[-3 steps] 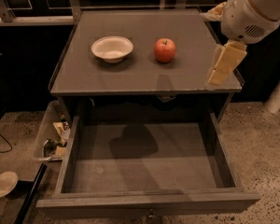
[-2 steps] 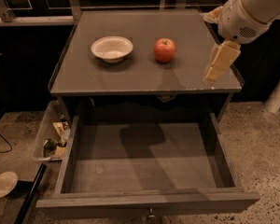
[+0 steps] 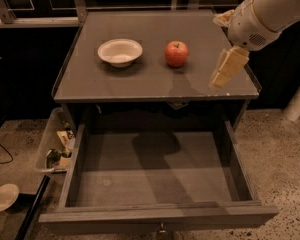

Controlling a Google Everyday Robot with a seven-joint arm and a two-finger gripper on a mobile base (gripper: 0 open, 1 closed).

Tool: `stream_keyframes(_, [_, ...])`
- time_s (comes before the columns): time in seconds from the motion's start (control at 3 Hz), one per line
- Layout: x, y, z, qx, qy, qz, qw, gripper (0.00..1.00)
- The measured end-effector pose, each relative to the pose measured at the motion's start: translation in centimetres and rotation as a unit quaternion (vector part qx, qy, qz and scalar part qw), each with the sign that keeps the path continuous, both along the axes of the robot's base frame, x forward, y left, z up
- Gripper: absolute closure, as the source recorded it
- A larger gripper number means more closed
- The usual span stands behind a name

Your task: Place apple into middle drawer

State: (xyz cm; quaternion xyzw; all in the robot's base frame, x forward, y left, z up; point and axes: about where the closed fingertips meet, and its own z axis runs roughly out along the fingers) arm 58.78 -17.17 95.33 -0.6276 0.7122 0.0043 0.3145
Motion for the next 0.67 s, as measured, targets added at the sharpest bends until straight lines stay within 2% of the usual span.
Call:
stream_keyframes(0.33, [3.5,2.2,-1.1,0.050,-0.017,0.009,0.9986,0.00])
stream_keyframes(0.67, [6.3,4.1,-2.2,0.100,-0.009,0.024,0.9947,0.00])
